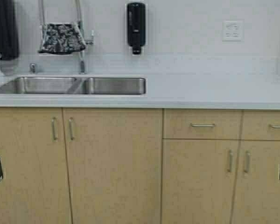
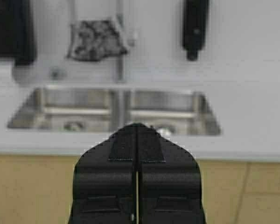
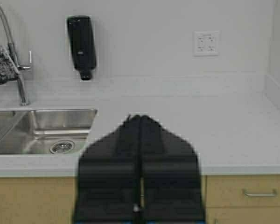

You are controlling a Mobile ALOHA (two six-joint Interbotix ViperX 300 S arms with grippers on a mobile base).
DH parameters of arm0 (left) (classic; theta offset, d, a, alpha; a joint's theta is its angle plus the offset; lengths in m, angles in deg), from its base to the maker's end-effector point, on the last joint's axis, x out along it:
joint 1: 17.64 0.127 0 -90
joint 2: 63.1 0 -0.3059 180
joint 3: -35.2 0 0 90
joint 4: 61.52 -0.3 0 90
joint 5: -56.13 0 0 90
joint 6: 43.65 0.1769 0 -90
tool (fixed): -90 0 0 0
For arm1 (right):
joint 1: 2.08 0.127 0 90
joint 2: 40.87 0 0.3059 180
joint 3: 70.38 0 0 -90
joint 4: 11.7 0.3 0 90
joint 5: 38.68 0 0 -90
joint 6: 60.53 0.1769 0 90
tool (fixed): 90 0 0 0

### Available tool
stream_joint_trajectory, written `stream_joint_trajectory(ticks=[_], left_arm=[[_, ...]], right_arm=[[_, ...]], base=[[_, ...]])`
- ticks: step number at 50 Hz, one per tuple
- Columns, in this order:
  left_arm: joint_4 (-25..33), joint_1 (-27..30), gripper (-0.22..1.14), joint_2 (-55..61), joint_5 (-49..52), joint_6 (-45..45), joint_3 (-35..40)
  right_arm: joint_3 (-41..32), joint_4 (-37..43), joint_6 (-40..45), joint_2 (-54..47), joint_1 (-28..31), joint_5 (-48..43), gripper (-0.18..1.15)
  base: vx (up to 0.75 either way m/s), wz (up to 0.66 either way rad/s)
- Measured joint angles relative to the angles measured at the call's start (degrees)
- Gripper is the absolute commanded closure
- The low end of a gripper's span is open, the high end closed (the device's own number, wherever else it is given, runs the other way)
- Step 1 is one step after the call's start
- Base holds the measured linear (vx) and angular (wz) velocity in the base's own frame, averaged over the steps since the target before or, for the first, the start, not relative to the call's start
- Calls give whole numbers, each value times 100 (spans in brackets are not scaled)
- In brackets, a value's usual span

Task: Get the cloth and wipe up the spill under the wine glass

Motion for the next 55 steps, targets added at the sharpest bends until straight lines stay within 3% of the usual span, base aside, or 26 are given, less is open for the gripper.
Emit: stream_joint_trajectory(ticks=[35,55], left_arm=[[-9,0,89,-35,-9,-44,-70],[0,0,89,-44,-9,-70,-97]], right_arm=[[0,-9,44,-211,413,0,91],[18,-246,0,-246,1178,26,91]], base=[[35,28],[36,32]])
